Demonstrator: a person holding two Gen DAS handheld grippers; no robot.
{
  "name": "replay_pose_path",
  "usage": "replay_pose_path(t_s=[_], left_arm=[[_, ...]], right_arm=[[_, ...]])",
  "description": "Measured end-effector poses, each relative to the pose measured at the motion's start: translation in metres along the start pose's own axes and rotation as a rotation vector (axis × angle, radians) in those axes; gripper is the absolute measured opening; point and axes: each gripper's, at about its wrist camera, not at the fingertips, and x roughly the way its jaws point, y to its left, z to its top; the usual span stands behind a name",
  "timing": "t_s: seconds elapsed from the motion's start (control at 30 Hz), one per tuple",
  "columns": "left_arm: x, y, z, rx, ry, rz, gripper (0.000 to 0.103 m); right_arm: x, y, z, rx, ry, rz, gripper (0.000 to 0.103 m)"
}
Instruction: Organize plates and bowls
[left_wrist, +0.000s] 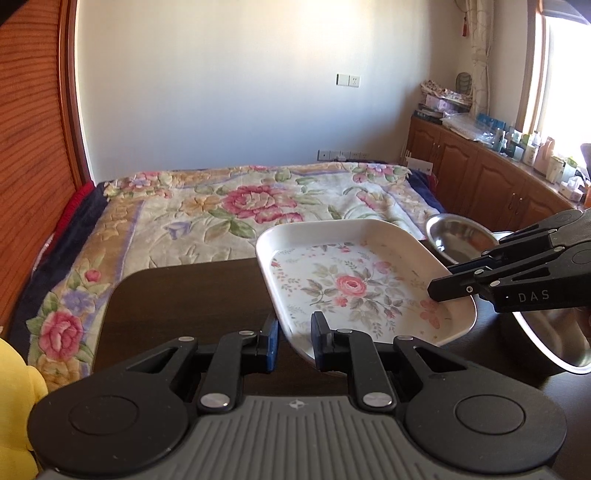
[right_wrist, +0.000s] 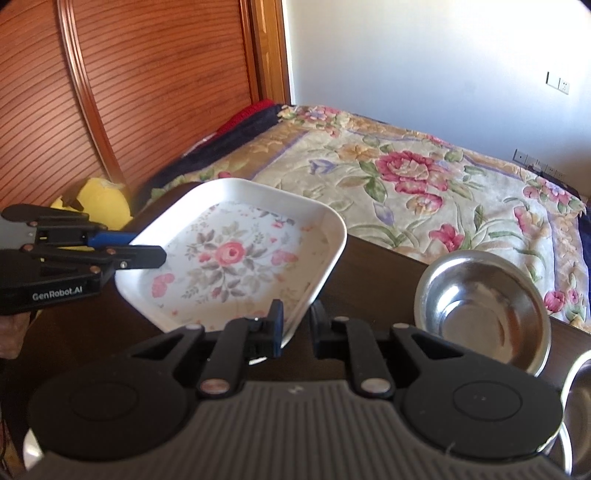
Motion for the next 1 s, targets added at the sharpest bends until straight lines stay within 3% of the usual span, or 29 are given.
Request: replay_pose_path(t_s=[0.6, 1.0], left_arm=[[-0.080, -0.036, -0.018, 0.041, -0.088, -0.007, 0.020], [-0.110, -0.046, -0.078, 0.029, -0.078, -0.008, 0.020]], right_arm=[[-0.072, 0.016, -0.027, -0.028, -0.098, -0.016, 0.017], [-0.082, 0.038, -0.078, -0.020, -0.092, 0.027, 0.017]])
